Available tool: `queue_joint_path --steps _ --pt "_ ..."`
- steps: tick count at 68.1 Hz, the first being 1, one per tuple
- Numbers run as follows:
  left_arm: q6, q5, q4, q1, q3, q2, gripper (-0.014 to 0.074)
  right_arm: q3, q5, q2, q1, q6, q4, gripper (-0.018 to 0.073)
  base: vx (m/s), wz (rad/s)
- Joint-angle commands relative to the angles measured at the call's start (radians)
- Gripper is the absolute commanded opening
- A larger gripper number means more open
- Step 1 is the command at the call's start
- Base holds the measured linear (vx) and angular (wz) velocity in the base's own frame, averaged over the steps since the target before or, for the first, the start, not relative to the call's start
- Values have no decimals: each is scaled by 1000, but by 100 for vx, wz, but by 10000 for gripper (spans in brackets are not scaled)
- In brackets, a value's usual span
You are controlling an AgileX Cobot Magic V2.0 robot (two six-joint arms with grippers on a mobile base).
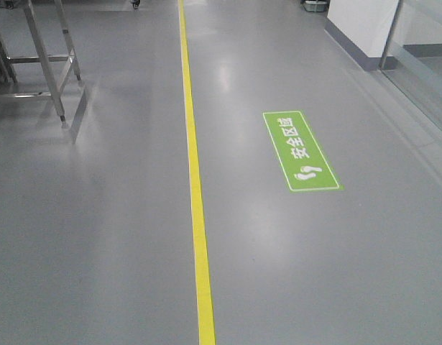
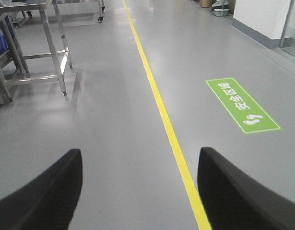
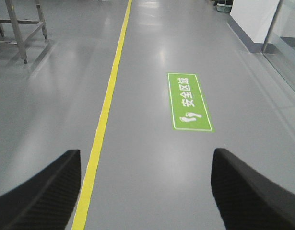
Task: Move and align brake pads A on conveyor
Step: 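Drive along the yellow floor line back toward the steel table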
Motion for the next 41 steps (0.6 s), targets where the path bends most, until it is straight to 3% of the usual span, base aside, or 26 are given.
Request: queue_joint_path --steps 1,41 --pt "-4 -64 8 0 -24 11 481 -24 -76 11 -4 0 -8 540 70 6" --pt "-4 -64 8 0 -24 10 481 -24 -76 11 -4 0 -8 540 72 7"
